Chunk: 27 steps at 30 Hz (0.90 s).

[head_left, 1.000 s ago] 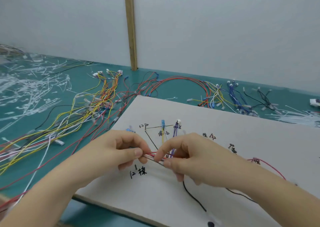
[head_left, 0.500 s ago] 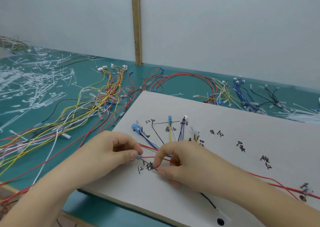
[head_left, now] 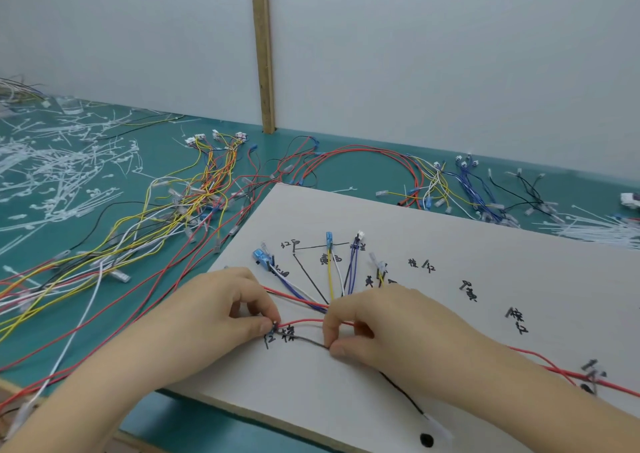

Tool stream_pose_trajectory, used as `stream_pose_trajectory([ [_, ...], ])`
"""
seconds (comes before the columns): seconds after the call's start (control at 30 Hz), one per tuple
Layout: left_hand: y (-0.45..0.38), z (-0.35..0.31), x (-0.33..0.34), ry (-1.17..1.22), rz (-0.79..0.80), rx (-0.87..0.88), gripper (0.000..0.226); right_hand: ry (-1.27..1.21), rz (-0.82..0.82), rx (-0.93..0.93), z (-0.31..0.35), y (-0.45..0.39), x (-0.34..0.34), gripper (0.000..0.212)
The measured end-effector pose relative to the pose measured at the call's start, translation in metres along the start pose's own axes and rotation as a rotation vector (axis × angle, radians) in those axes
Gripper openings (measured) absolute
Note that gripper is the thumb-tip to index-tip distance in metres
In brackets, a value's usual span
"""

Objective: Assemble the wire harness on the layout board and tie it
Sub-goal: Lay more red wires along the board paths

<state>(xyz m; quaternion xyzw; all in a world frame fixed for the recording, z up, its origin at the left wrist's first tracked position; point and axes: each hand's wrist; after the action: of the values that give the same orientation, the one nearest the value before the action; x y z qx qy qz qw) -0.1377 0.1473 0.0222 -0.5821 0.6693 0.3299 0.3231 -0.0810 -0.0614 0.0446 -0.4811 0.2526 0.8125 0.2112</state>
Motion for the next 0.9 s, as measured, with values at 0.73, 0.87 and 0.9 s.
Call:
stream_pose_trajectory([
  [0.73, -0.015, -0.027, 0.010, -0.265, 0.044, 0.181, 0.014, -0.091, 0.055, 0.050, -0.039, 0.050, -0.007, 0.017],
  [0.87, -0.015, -0.028, 0.017, -0.307, 0.002, 0.267, 0.022, -0.100, 0.047, 0.035, -0.046, 0.056, -0.013, 0.020],
  [0.9, -0.015, -0.028, 0.018, -0.315, -0.004, 0.270, 0.025, -0.099, 0.023, 0.031, -0.047, 0.057, -0.014, 0.022],
])
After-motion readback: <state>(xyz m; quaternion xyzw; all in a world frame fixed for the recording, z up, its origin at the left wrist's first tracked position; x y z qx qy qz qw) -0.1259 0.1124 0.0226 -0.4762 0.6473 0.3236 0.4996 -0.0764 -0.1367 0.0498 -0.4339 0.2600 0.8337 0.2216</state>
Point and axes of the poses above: each hand's wrist, its own y-axis away from the middle knuckle, its own x-axis out of the palm, z = x × y, and after that the axes turned 8 degrees about z, right-handed
